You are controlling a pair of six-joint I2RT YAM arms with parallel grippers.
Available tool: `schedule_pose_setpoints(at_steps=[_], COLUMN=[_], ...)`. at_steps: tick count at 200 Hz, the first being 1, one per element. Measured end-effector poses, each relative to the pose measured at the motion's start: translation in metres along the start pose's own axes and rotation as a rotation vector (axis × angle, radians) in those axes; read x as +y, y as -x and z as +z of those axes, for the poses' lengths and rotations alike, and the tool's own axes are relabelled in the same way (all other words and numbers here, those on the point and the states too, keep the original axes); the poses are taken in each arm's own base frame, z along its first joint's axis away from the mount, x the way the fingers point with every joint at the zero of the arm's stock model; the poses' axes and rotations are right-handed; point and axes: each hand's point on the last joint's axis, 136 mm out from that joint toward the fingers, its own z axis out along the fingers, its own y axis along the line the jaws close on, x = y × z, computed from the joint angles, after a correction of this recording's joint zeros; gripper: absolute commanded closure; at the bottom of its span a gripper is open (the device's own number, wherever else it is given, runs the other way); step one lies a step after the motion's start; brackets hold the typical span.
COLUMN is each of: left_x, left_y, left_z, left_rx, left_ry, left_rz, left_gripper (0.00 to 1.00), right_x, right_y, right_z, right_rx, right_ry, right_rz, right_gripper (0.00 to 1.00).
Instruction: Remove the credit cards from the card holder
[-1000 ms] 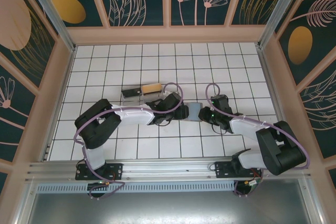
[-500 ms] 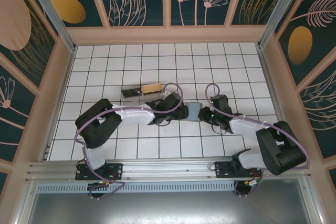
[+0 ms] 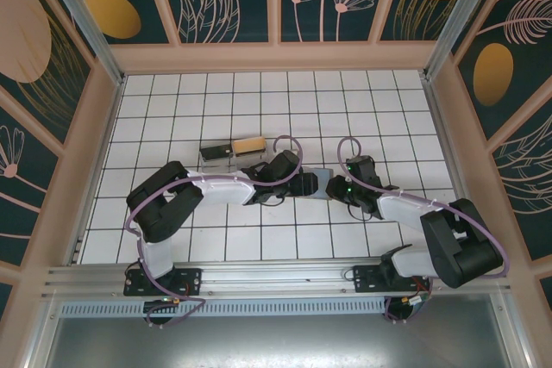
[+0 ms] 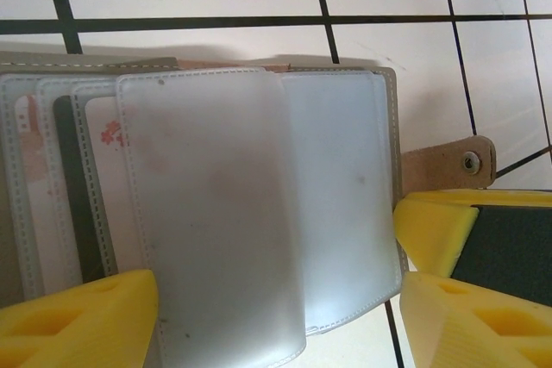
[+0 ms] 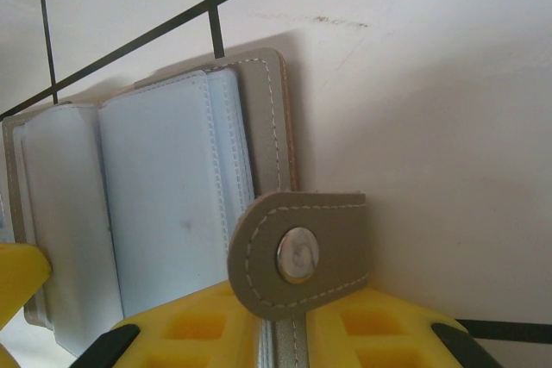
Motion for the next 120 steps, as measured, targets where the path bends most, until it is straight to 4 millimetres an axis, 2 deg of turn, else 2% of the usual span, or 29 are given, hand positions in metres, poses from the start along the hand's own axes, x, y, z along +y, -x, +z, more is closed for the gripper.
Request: schedule_pose_setpoints(at_steps=[72,120], left_x=[-0.001,0.005], left_y=[0.002,0.014], left_z=[-0.001,-0.014], left_rx=[-0.01,-0.068], left_ry=[0.001,0.05], left_rz=[0.001,0.0], left_gripper=[0.24,0.24], right_x=[0.0,0.002], right_y=[0.0,-0.002], right_z=[0.0,0.0], right_rx=[0.0,0.005], right_ry=[0.0,0.004], right_rz=[0.0,-0.005], right_gripper=[0.77,0.77])
